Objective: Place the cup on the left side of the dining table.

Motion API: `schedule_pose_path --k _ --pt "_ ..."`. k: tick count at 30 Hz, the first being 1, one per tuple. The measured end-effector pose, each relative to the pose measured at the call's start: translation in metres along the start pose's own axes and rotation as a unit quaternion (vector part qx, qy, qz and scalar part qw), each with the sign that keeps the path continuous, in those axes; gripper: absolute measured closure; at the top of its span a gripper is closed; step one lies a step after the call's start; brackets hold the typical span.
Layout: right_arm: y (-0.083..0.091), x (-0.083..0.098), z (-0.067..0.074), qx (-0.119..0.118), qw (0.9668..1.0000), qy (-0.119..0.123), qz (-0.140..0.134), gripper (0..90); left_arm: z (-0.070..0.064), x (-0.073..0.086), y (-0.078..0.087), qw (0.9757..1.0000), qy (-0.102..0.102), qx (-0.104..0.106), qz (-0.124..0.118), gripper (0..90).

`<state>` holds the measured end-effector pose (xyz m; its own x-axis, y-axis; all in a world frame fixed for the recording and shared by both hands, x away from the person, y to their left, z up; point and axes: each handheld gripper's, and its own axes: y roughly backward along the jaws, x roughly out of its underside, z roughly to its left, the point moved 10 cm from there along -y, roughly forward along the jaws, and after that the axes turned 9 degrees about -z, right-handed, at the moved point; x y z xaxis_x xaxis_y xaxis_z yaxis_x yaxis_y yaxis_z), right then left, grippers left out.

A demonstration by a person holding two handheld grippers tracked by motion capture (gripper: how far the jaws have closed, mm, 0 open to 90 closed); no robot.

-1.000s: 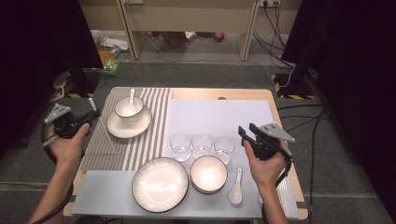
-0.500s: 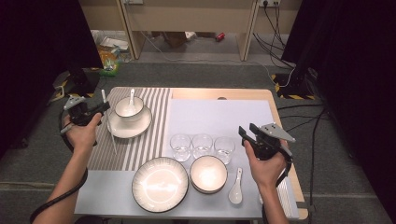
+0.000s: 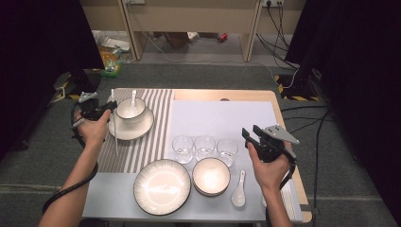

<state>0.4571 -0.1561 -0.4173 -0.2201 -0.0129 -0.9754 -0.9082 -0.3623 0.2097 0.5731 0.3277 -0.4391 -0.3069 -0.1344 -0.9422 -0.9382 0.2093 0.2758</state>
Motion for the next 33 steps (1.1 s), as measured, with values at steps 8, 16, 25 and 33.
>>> schedule_pose_path --k 8,16,25,33 --pt "0.0 0.0 0.001 0.0 1.0 0.002 0.0 54.7 0.009 -0.005 0.004 0.9991 -0.018 -0.025 0.027 83.7" --pt "-0.001 0.001 0.002 -0.002 1.0 -0.002 0.002 54.7 0.022 0.009 -0.006 0.997 -0.008 -0.043 0.064 83.7" --pt "-0.001 0.002 0.0 0.0 1.0 0.002 0.004 54.7 0.036 0.018 -0.023 0.9928 0.01 -0.06 0.103 83.5" --pt "-0.002 0.002 0.0 -0.002 1.0 0.001 0.003 54.7 0.046 0.03 -0.037 0.99 0.024 -0.073 0.118 83.3"
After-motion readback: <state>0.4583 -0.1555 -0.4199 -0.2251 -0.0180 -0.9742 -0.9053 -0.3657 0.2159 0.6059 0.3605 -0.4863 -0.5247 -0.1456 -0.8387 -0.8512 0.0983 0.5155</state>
